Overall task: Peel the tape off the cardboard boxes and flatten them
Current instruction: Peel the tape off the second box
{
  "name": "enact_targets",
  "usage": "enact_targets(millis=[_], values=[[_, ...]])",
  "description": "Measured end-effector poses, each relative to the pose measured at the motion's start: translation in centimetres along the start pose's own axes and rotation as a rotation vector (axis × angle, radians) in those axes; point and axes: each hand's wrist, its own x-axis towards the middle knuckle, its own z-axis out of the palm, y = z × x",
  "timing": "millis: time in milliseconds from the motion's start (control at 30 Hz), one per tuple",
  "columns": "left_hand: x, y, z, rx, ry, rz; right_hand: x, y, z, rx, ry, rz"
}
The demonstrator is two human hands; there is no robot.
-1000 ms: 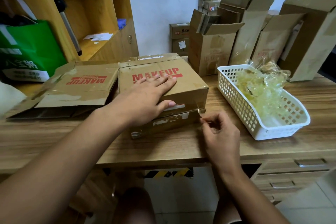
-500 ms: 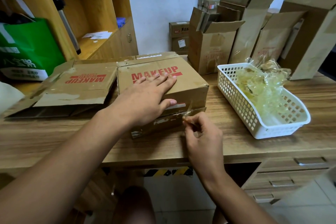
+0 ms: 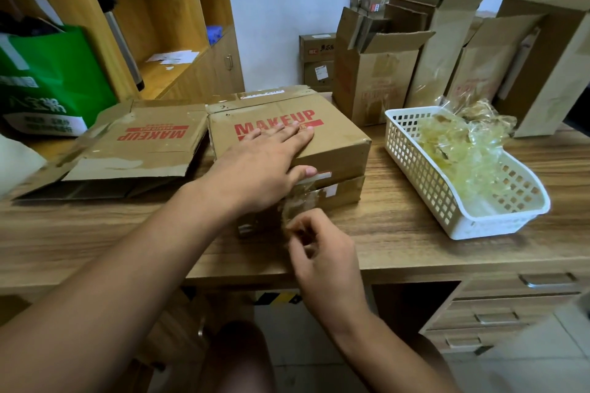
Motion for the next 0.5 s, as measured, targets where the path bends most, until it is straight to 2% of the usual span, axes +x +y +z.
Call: enact_targets(millis=[233,367,500], values=[[0.2,-0.2,-0.1,-0.117,0.031,-0.045,0.7,1.3,-2.6,0.125,0.038,0.153],[-0.3,-0.6,-0.7,-0.197,0.081,-0.051,1.8,2.5,-3.8,-0.071,-0.021,0.169],[-1.2,-2.0,-1.9,-0.214,0.006,-0.013,3.0,3.5,-4.9,-0.127,0.076,0.146]])
